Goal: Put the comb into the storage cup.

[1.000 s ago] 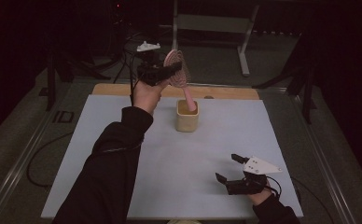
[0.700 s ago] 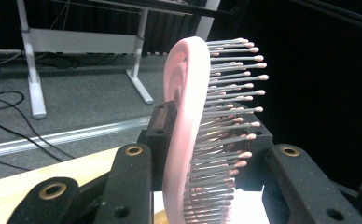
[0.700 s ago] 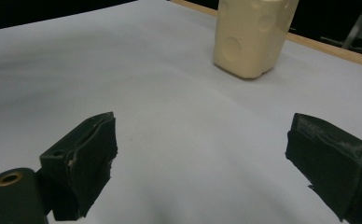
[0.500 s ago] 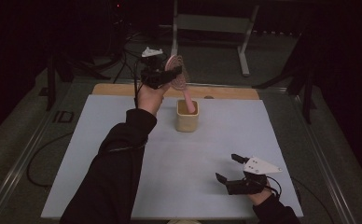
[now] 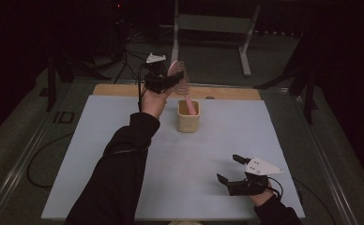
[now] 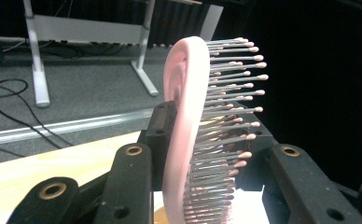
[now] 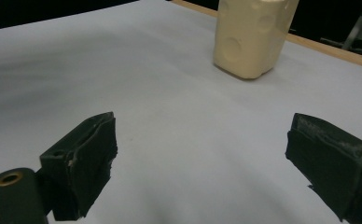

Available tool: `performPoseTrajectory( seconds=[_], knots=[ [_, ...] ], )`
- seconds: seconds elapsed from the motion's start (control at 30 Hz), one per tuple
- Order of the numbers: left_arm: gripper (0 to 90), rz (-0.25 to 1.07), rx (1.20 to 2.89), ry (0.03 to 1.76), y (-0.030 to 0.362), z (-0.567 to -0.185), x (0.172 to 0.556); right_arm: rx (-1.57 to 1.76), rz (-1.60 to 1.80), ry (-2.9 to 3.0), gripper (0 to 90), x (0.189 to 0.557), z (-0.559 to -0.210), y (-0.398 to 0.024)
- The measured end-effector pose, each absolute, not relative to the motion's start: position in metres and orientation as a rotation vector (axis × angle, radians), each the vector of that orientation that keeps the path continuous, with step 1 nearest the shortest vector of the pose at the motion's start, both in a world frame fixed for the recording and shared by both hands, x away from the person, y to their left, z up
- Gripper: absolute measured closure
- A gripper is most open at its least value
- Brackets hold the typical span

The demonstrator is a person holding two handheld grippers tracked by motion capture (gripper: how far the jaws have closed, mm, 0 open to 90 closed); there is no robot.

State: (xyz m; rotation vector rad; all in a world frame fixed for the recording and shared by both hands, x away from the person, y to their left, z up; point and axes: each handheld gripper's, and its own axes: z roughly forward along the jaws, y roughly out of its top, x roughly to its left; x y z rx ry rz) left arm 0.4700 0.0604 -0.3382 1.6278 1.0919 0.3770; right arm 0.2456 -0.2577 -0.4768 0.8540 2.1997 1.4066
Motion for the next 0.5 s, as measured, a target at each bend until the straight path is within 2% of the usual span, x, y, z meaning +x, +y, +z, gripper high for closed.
performPoseTrajectory(
  seconds=[0.5],
  knots=[
    [65.5,0.356,1.647,1.11,0.057,-0.357,0.475,0.854,1.403,2.204,8.6,0.246,-0.477,-0.257]
  ],
)
